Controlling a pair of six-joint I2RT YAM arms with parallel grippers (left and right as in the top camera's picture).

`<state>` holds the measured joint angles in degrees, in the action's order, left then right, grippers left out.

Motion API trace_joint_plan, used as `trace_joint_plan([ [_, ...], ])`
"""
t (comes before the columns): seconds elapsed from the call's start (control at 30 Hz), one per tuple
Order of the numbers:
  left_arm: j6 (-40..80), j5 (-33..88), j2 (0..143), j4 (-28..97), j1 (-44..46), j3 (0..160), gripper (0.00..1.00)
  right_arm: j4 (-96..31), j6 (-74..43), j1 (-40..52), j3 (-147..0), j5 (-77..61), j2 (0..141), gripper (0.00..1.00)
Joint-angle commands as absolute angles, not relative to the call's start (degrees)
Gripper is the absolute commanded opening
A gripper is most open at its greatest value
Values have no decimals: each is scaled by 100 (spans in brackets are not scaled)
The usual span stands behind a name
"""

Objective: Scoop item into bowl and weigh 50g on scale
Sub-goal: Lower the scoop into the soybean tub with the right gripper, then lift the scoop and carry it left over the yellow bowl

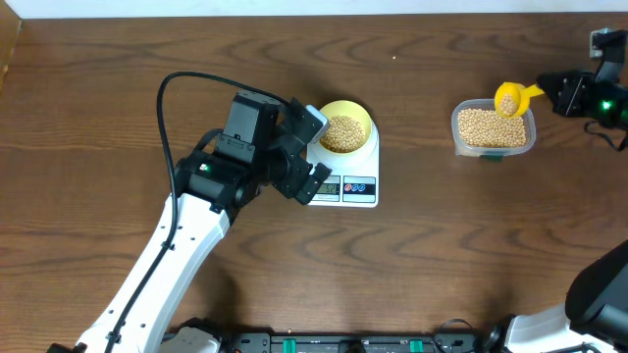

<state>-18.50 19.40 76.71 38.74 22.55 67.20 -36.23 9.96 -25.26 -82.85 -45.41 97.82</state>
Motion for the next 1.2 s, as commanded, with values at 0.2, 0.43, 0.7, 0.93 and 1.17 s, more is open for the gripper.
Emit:
trace_joint_plan([
  [0.2, -1946, 1994, 7710, 3881, 2241, 6678, 98, -4016, 2456, -1988, -8309, -2720, 9651, 1],
  [0.43, -1946, 1994, 7710, 3881, 2241, 6678, 98, -4007, 2716, -1188, -8309, -1319, 9651, 1],
  [0.7, -1946, 1994, 7710, 3881, 2241, 6678, 98, -3944, 2709, -749, -8309, -548, 9640, 1],
  [0.93, -1946, 1994, 7710, 3881, 2241, 6678, 98, -3846, 2661, -720, -8309, -738, 9347, 1],
  [1.17, -1946, 1992, 7710, 3881, 2241, 6678, 97, -3374, 2661, -701, -8309, -2869, 8901, 1],
])
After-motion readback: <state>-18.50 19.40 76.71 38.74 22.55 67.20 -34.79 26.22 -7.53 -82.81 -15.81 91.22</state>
